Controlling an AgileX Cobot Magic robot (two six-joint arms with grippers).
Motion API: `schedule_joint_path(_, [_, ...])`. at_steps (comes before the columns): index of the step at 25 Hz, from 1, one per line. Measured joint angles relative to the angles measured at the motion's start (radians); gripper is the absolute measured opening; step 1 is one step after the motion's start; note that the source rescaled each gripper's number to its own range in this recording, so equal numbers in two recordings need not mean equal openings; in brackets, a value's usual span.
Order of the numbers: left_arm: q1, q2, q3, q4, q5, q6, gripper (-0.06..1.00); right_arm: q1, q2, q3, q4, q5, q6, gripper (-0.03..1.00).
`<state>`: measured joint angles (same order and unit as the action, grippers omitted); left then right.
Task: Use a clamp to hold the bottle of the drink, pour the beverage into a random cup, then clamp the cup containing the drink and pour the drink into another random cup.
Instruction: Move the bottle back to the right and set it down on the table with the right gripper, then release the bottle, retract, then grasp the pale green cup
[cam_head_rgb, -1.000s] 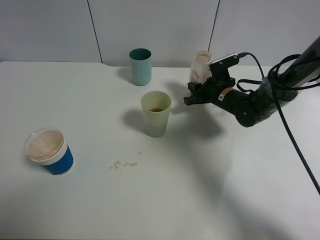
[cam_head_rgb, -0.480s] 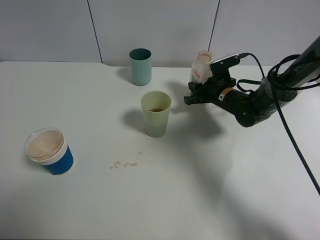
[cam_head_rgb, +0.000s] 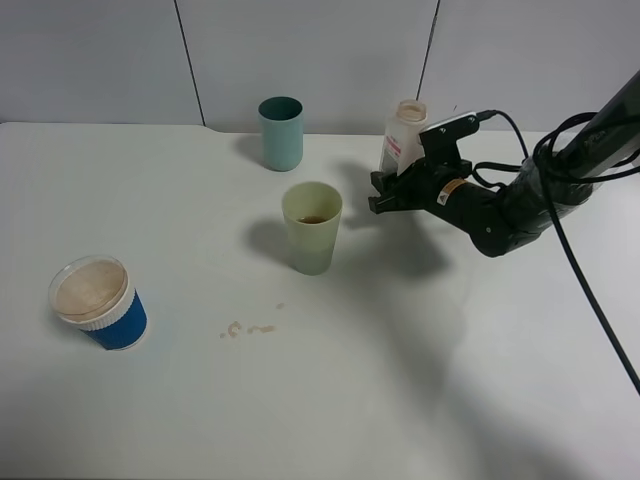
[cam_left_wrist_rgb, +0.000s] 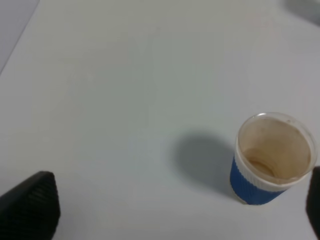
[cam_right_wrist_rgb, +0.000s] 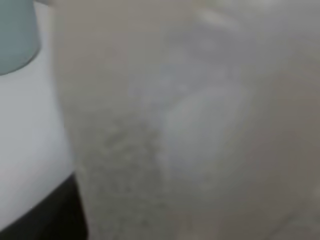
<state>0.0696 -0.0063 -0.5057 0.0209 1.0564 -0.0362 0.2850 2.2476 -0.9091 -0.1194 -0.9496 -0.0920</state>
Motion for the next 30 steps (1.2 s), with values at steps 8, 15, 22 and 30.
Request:
schedule_joint_path(8, [0.0, 0.0, 0.0, 0.0, 0.0, 0.0, 1.0, 0.0, 0.0, 0.0, 0.012, -0.005, 0.041, 0.73])
schedule_joint_path(15, [0.0, 0.0, 0.0, 0.0, 0.0, 0.0, 1.0, 0.0, -0.036, 0.001, 0.019, 0.082, 0.054, 0.9])
schedule_joint_path(22, [0.0, 0.0, 0.0, 0.0, 0.0, 0.0, 1.0, 0.0, -0.095, 0.001, 0.024, 0.138, 0.062, 0.99])
schedule_joint_path(30, [0.0, 0.0, 0.0, 0.0, 0.0, 0.0, 1.0, 0.0, -0.182, 0.002, 0.028, 0.318, 0.058, 1.0])
